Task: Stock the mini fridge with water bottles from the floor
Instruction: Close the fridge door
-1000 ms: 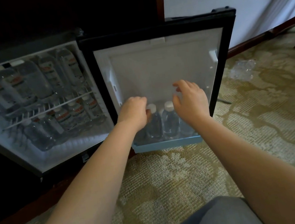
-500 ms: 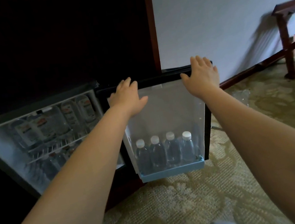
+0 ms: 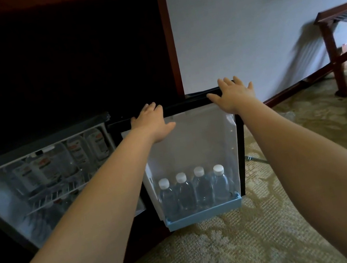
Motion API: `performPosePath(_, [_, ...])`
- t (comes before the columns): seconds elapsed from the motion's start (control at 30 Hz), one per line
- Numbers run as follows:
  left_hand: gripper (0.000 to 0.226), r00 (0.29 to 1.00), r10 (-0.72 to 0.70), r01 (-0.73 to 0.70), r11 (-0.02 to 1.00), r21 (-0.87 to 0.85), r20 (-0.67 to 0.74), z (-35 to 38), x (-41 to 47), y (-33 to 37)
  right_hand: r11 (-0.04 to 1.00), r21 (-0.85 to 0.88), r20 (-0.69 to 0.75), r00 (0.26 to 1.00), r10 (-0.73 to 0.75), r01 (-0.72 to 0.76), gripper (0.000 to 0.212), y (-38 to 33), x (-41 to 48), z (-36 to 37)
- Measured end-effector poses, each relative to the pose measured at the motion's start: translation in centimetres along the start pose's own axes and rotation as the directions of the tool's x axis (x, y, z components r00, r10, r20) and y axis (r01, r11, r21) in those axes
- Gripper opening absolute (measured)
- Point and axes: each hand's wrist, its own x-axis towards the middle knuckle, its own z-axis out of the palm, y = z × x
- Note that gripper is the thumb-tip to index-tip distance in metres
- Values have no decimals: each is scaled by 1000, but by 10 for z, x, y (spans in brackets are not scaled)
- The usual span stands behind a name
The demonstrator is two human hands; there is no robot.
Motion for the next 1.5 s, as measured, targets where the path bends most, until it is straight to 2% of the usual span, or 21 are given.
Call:
performPosePath(0.1, [73, 1000, 0, -1, 1000, 25, 13, 2, 12, 2, 1000, 24, 41, 999, 1, -2, 75, -1, 15, 3])
performPosePath(0.27, [72, 999, -20, 20, 1000, 1, 40, 9, 15, 1, 998, 57, -40, 999, 16, -14, 76, -3, 13, 12])
performPosePath(0.43, [70, 1000, -28, 28, 999, -38, 3, 7, -5, 8, 992, 108, -111, 991, 75, -63, 78, -9, -20, 14])
performPosePath(0.57, [57, 999, 9, -11, 997, -77, -38, 6, -31, 18, 994, 72, -153, 984, 87, -76, 78, -13, -64, 8])
performPosePath(0.7, [52, 998, 8, -18, 983, -184, -54, 8, -67, 25, 996, 33, -157, 984, 82, -78, 79, -21, -111, -3])
performPosePath(0.8, [52, 999, -19, 10, 949, -314, -26, 15, -99, 21, 998, 18, -166, 984, 66, -64, 71, -33, -149, -15])
performPosePath(0.9, [51, 998, -40, 10, 892, -453, -57, 19, -133, 15, 1000, -3, -187, 982, 20, -21, 64, -47, -186, -28])
performPosePath(1.0, [50, 995, -42, -13, 858, -513, -96, 19, -165, 3, 996, -34, -184, 980, -82, 77, 58, -66, -221, -36])
performPosePath(1.2, [45, 987, -93, -4, 803, -595, -131, 14, -226, -35, 965, 148, -153, 969, -193, 216, 64, -130, -291, -43])
performPosePath(1.33, [39, 974, -154, 7, 758, -652, -168, 16, -266, -78, 907, 245, -134, 939, -318, 342, 70, -176, -316, -40])
performPosePath(1.5, [39, 912, -379, 83, 544, -835, -156, 6, -309, -134, 819, 344, -140, 888, -438, 459, 64, -231, -324, -24])
